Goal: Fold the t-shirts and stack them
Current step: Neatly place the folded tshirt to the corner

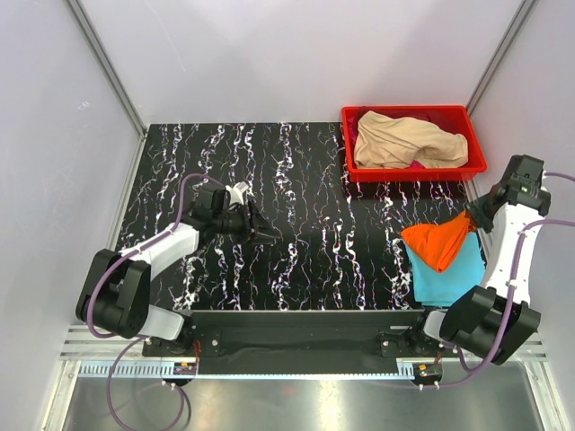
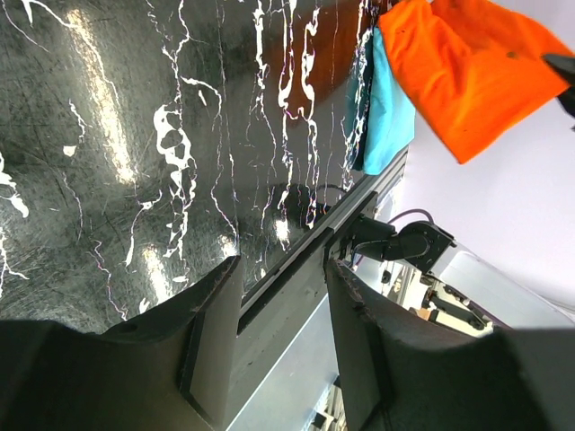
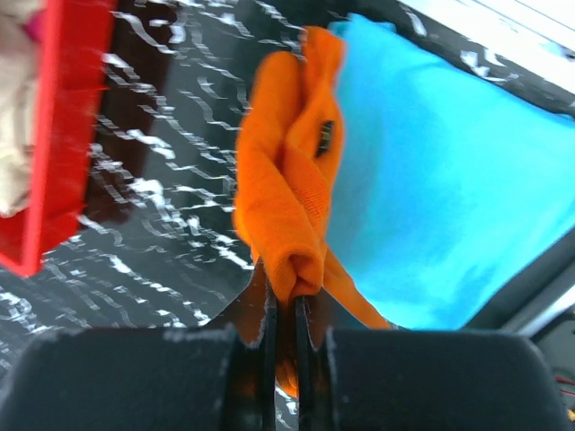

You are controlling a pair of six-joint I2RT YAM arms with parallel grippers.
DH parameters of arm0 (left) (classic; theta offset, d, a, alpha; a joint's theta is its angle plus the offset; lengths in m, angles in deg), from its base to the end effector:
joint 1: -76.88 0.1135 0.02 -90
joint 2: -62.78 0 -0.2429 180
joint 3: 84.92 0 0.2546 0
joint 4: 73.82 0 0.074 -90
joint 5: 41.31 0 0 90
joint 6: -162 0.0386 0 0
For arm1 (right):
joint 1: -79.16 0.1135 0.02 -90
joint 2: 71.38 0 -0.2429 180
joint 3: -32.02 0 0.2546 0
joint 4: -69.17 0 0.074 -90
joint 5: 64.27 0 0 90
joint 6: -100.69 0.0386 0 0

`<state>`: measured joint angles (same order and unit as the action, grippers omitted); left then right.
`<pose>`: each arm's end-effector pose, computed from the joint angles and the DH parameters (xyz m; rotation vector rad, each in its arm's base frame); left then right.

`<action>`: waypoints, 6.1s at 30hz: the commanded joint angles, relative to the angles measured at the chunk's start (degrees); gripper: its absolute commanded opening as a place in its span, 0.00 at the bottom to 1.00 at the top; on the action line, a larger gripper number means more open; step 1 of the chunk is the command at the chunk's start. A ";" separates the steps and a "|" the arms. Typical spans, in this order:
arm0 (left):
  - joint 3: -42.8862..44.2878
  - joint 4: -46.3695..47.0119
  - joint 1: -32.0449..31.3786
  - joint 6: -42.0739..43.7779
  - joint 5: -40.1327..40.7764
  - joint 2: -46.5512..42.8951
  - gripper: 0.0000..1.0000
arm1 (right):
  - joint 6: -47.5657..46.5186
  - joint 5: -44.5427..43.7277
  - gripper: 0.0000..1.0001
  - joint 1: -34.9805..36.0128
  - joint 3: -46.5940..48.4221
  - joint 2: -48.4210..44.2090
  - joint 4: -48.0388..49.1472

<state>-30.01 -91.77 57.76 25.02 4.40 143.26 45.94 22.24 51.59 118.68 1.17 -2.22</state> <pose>0.2587 -0.1182 0.1732 -0.1771 2.5221 -1.4329 0.2249 -0.1201 0.3126 1.3578 2.1795 -0.0276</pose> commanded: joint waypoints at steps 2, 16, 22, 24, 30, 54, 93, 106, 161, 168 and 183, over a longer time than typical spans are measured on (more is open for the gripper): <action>0.38 2.47 0.31 -0.39 -2.46 0.20 0.47 | -3.07 -0.38 0.00 -1.87 -1.84 -2.51 2.47; 0.21 2.56 0.39 0.58 -3.87 1.07 0.47 | -0.97 -8.90 0.00 -8.28 -15.01 -4.96 1.77; -0.23 3.00 0.48 0.49 -4.75 1.25 0.47 | 1.74 -17.68 0.00 -9.43 -17.93 -6.29 0.55; -0.41 3.17 0.57 0.49 -5.01 1.42 0.47 | 2.63 -20.66 0.00 -9.87 -18.10 -5.67 0.01; -0.41 4.14 0.66 -0.48 -5.72 2.13 0.47 | 11.59 -28.33 0.02 -9.87 -18.45 -1.19 -4.38; 1.79 -2.71 0.66 5.50 -4.05 -0.94 0.37 | 20.19 -24.36 0.00 2.26 -18.81 -6.03 -5.43; 3.81 -7.11 0.66 4.71 -2.73 -2.80 0.37 | 20.76 -39.49 0.00 -4.60 -17.84 9.64 -2.28; 4.16 -6.06 0.22 4.27 -2.91 -0.42 0.37 | 20.82 -28.14 0.00 8.05 -17.93 7.24 2.83; 84.95 27.16 -40.48 -32.55 27.06 80.18 0.00 | -9.67 -36.95 0.00 7.18 -8.44 23.77 22.60; 81.86 27.61 -40.21 -31.15 26.54 77.98 0.00 | -11.33 -38.35 0.00 6.39 -8.44 27.64 25.23; 78.26 16.80 -39.68 -11.21 21.09 64.90 0.05 | -10.81 -43.27 0.01 4.72 -4.57 30.72 18.75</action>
<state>48.76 -71.79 17.65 5.26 28.14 216.51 34.46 -16.60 56.86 111.51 33.30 20.20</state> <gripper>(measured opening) 0.041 0.011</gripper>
